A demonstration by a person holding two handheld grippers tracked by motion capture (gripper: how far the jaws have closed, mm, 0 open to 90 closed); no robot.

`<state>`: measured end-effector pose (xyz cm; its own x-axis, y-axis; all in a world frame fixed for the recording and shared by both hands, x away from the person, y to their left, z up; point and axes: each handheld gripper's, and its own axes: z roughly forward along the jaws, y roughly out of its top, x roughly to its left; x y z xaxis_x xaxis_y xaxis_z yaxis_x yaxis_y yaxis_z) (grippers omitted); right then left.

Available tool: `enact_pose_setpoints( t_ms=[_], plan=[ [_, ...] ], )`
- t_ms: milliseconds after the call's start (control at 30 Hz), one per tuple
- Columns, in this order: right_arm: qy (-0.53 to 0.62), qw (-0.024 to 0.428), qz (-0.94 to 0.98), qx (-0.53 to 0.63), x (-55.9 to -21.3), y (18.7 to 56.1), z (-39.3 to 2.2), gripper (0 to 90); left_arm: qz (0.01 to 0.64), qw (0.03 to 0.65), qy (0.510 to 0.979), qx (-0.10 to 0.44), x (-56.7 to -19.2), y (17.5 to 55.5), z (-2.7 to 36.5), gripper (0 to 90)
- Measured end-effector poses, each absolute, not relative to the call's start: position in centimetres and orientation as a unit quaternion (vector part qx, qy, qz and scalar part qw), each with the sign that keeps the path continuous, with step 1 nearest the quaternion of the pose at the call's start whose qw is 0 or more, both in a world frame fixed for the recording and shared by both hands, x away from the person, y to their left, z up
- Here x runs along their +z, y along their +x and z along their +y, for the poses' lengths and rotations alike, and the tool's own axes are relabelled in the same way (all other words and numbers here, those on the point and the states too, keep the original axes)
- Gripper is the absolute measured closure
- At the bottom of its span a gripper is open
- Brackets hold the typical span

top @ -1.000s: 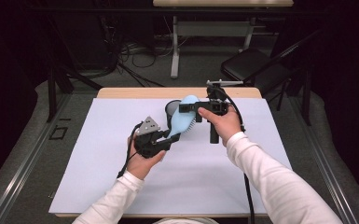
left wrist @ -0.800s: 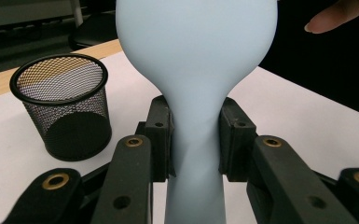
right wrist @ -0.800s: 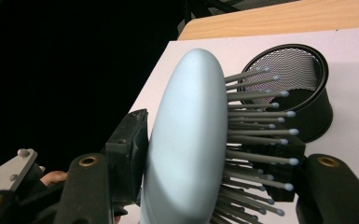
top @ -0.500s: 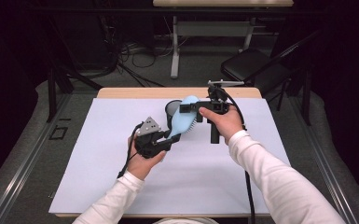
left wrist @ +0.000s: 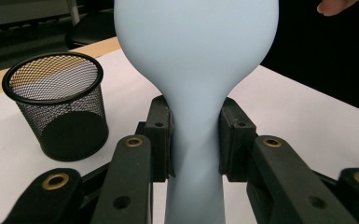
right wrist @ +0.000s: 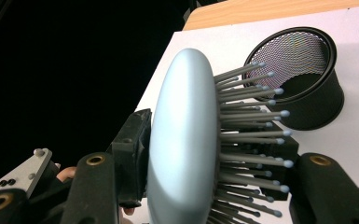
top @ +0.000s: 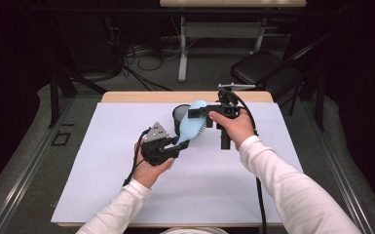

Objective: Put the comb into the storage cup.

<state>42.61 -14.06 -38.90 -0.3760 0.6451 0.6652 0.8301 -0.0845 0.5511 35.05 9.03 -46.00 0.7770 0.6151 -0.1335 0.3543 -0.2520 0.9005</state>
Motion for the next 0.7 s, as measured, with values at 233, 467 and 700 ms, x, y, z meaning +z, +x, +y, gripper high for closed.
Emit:
enact_pose_setpoints(
  t_ms=[233, 467, 700],
  plan=[
    [-0.558, 0.106, -0.667, -0.482, -38.87, 42.76, -14.24, 46.4, 0.309, 0.526, 0.783, 0.122, -46.05, 35.02, 8.92, 69.6],
    [-0.565, 0.120, -0.664, -0.476, -38.74, 42.78, -14.39, 47.2, 0.308, 0.528, 0.782, 0.120, -46.08, 35.02, 8.88, 69.4],
    [-0.575, 0.134, -0.660, -0.464, -38.71, 42.91, -14.54, 47.7, 0.307, 0.528, 0.783, 0.118, -46.14, 35.05, 8.80, 68.9]
  ],
)
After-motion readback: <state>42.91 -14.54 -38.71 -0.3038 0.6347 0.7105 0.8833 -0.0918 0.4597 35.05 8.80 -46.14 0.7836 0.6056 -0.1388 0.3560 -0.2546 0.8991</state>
